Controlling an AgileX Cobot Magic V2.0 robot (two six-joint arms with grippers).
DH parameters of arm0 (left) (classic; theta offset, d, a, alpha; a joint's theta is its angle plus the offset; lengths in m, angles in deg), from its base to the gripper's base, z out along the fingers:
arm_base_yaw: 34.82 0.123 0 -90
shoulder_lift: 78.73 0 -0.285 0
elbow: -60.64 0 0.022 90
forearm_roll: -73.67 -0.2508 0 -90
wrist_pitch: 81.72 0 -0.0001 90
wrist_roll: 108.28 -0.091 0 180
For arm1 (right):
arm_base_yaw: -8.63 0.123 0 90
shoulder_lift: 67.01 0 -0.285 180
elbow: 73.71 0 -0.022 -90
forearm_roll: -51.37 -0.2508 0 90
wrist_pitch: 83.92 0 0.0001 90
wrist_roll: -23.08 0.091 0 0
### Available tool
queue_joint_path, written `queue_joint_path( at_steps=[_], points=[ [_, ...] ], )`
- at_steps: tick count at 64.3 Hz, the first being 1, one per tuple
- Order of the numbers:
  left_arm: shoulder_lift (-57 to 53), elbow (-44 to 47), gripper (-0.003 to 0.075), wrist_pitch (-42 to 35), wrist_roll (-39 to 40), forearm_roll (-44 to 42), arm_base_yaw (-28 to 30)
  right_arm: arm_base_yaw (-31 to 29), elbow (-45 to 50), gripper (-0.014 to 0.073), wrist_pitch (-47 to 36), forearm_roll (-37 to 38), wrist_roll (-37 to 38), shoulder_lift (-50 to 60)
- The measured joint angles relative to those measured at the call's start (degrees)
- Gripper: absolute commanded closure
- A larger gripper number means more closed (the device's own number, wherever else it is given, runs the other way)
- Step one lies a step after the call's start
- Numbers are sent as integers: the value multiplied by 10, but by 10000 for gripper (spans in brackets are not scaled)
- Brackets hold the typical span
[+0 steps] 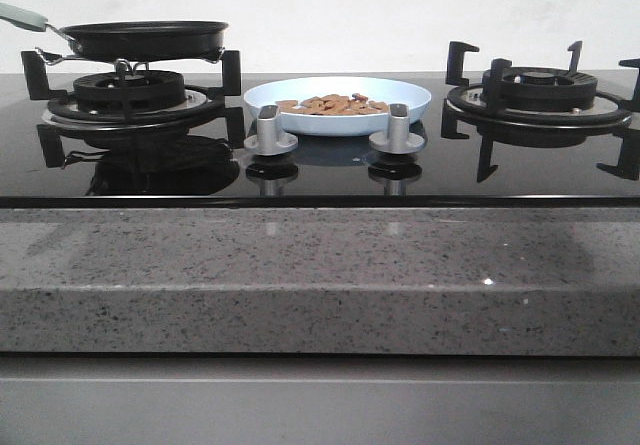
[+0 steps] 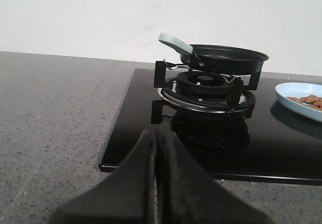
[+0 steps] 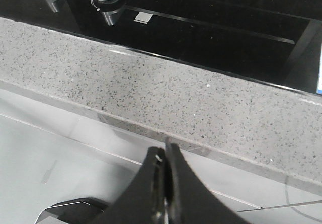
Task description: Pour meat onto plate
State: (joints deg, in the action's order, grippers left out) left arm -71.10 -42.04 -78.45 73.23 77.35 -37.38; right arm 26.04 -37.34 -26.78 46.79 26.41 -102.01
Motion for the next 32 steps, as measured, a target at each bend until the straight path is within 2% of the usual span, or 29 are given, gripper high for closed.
queue_joint_path(
  at_steps=[9, 15, 32],
  points=[
    [0, 0, 741, 0, 0, 0, 0, -4, 6, 713, -2, 3, 0, 12],
    [0, 0, 741, 0, 0, 0, 0, -31, 33, 713, -40, 14, 0, 41],
    [0, 0, 741, 0, 0, 0, 0, -147, 230, 713, -286, 28, -2, 199]
  ],
)
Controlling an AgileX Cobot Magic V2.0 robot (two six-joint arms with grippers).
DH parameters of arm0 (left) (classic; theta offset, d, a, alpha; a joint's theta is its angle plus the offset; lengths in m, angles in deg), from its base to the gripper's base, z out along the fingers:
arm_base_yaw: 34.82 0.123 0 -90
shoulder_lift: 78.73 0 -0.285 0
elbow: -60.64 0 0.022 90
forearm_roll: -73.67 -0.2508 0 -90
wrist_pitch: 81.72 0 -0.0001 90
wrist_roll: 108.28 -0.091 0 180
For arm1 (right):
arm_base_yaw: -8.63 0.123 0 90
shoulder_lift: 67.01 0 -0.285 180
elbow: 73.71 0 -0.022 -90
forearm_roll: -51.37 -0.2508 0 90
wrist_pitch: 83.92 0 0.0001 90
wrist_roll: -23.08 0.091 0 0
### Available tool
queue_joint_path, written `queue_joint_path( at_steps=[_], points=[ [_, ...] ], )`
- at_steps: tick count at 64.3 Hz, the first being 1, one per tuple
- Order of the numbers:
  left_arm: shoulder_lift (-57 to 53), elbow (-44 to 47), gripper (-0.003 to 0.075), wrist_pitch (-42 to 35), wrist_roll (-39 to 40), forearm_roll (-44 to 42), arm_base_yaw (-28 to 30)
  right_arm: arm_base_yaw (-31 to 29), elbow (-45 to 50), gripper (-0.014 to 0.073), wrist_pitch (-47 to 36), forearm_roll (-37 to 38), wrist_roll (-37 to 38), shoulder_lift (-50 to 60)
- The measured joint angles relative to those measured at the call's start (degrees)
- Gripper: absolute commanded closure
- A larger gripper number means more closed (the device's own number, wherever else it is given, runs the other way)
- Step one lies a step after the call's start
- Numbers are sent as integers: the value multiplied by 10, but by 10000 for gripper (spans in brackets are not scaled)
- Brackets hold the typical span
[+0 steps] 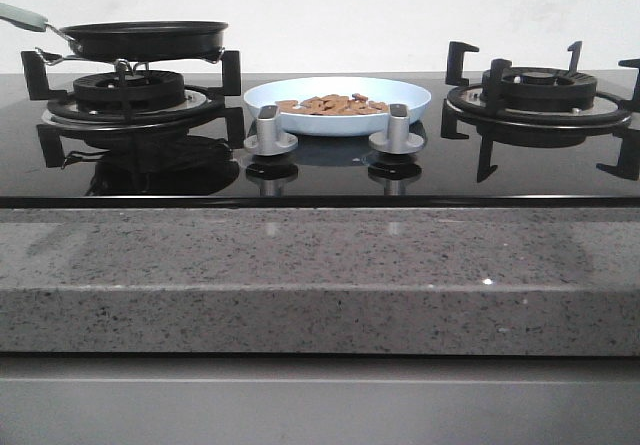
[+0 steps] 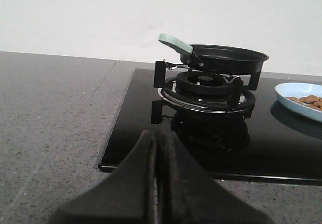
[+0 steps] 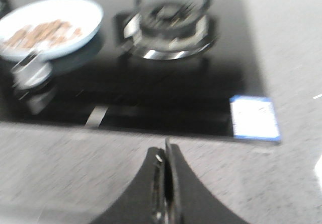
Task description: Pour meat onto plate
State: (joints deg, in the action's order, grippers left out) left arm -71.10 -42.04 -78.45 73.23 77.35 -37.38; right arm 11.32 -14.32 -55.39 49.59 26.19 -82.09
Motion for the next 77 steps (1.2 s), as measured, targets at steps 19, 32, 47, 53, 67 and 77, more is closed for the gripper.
queue_joint_path(
  at_steps=[19, 32, 47, 53, 67, 77],
  points=[
    [0, 0, 741, 0, 0, 0, 0, -34, 173, 713, -189, -5, -1, 78],
    [0, 0, 741, 0, 0, 0, 0, -24, 193, 713, -230, -6, -2, 79],
    [0, 0, 741, 0, 0, 0, 0, -19, 193, 713, -233, -6, -2, 79],
    [0, 0, 741, 0, 0, 0, 0, -19, 193, 713, -233, -6, -2, 79],
    [0, 0, 741, 0, 0, 0, 0, -19, 193, 713, -238, -6, -2, 79],
    [0, 0, 741, 0, 0, 0, 0, -19, 193, 713, -238, -6, -2, 79]
  ],
)
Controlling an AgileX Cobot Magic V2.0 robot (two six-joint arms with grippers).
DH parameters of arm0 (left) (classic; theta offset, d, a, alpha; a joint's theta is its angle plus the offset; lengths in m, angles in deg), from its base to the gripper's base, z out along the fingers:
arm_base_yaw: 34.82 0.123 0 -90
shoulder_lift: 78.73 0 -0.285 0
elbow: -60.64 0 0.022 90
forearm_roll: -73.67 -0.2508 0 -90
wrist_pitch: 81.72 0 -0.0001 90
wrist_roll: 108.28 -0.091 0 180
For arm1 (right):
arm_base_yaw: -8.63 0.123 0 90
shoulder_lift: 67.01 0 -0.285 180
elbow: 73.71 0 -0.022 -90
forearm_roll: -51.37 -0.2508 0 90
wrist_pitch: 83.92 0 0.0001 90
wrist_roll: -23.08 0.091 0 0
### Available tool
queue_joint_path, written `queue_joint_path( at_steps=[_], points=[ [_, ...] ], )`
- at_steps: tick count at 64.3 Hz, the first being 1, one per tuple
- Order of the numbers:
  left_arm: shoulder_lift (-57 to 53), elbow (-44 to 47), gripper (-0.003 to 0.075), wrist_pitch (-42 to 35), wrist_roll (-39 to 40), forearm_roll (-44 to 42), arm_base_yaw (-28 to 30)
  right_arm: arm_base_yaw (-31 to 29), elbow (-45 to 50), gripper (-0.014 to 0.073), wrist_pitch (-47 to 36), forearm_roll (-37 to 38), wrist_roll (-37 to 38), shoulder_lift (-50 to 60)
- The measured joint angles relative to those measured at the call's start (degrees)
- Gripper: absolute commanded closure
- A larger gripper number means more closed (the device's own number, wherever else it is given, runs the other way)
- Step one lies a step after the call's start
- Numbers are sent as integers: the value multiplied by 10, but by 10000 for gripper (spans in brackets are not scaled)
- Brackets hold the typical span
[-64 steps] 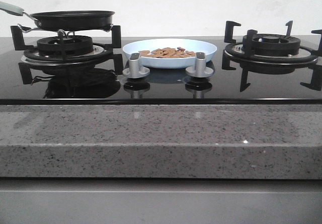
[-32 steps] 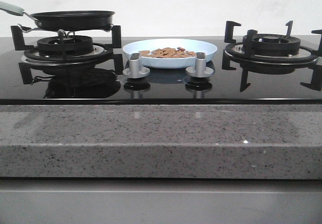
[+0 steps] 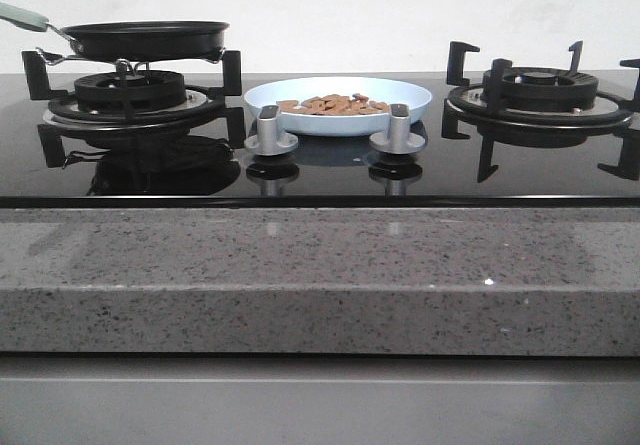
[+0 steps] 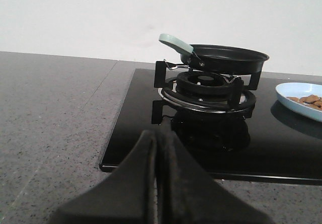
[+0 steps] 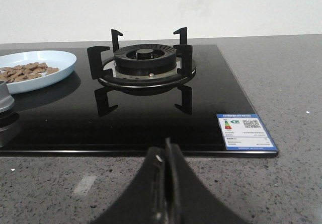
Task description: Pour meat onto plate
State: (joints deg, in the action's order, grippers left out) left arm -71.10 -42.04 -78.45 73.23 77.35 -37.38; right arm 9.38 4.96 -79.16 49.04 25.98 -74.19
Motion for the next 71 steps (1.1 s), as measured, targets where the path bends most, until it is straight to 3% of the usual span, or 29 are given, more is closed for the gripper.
queue_joint_path(
  at_steps=[71],
  points=[
    [0, 0, 741, 0, 0, 0, 0, 0, 0, 713, -21, 0, 0, 0]
  ],
)
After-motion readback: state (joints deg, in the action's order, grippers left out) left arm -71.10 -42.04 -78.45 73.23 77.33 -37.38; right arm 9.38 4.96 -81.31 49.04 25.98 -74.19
